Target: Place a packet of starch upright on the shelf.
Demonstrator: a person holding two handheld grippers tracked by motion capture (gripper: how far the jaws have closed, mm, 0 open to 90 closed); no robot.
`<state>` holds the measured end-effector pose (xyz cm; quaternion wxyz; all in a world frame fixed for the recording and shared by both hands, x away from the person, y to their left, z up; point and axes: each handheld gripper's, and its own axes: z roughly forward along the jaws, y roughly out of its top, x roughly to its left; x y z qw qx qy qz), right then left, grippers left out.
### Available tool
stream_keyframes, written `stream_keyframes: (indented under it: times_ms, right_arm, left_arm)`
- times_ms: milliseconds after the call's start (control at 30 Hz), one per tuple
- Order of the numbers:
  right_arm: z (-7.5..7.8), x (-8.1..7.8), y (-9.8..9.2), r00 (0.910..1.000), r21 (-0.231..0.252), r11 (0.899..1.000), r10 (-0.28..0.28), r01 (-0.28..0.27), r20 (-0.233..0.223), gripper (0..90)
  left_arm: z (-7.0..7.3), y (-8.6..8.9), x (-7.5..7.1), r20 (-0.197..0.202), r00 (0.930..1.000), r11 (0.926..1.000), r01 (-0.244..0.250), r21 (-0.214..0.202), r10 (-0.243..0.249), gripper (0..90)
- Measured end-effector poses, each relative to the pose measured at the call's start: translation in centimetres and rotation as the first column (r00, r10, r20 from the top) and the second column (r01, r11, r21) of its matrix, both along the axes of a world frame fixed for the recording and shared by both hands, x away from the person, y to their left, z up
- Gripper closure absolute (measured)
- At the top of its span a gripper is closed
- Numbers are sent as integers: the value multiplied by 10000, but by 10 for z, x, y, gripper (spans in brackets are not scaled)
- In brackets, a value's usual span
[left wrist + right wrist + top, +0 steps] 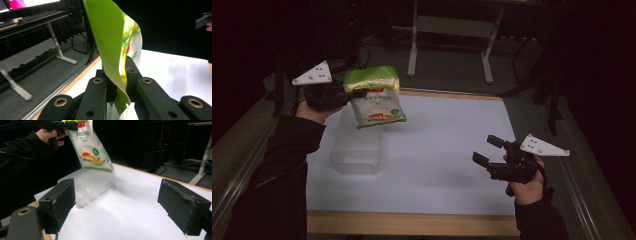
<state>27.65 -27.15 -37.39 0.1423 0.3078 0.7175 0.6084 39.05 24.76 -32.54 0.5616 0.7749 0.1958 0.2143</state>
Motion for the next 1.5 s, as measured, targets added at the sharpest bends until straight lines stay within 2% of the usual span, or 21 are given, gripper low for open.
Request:
stream_keyframes:
  times_ms: [100, 267, 367, 500, 533, 700, 900, 967, 1133, 1267, 1300, 1333, 1400, 1433, 1467, 1500]
  right_arm:
    - [-3, 1, 0, 9999, 26, 10000, 2, -2, -120, 146]
    - [-8, 3, -1, 9993, 76, 10000, -45, 48, -358, 148]
    - [-9, 4, -1, 9990, 85, 9999, -94, 98, -431, 149]
    - [-10, 5, -1, 9986, 64, 9999, -113, 116, -526, 151]
    - [-11, 6, -1, 9984, 50, 9999, -130, 133, -553, 152]
    - [-15, 9, -3, 9975, 9, 9997, -223, 224, -676, 153]
    - [-18, 10, -3, 9966, 2, 9998, -216, 217, -793, 153]
    - [-18, 10, -3, 9967, -16, 9998, -212, 211, -778, 153]
    - [-19, 11, -2, 9962, 41, 9998, -206, 210, -850, 153]
    - [-19, 10, 0, 9964, 25, 9999, -127, 129, -838, 153]
    - [-19, 10, 0, 9964, 34, 9999, -113, 116, -844, 153]
    - [-19, 10, 0, 9964, 34, 9999, -113, 116, -844, 153]
    - [-20, 10, -1, 9959, 25, 10000, -92, 94, -899, 153]
    - [-20, 10, -1, 9957, 34, 9999, -107, 111, -921, 153]
    - [-20, 9, -1, 9957, 46, 9999, -108, 113, -919, 153]
    - [-20, 9, -2, 9958, 48, 9999, -105, 110, -912, 153]
  left_arm:
    - [-8, 10, 6, -32, 10000, 10000, -46, 86, 46, 836]
    - [-25, 25, 17, -236, 9996, 9998, -136, -173, 132, 836]
    - [-33, 29, 23, -323, 9992, 9991, -229, -348, 217, 836]
    - [-42, 32, 28, -467, 9987, 9991, -240, -343, 224, 837]
    - [-47, 34, 31, -626, 9978, 9989, -222, -420, 196, 837]
    - [-56, 39, 34, -730, 9972, 9989, -198, -437, 166, 837]
    - [-68, 51, 35, -1130, 9931, 9969, -388, -679, 310, 838]
    - [-70, 53, 34, -1187, 9921, 9980, -465, -432, 411, 838]
    - [-72, 61, 33, -1344, 9893, 9981, -588, -180, 559, 838]
    - [-75, 63, 34, -1448, 9872, 9973, -708, -191, 673, 838]
    - [-78, 62, 35, -1420, 9877, 9978, -659, 48, 660, 838]
    - [-78, 62, 35, -1420, 9877, 9978, -659, 48, 660, 839]
    - [-83, 53, 36, -1396, 9883, 9963, -529, 680, 620, 839]
    - [-83, 53, 36, -1396, 9883, 9963, -529, 680, 620, 839]
    - [-85, 46, 37, -1317, 9904, 9971, -332, 678, 419, 839]
    - [-87, 43, 38, -1444, 9889, 9976, -264, 640, 355, 839]
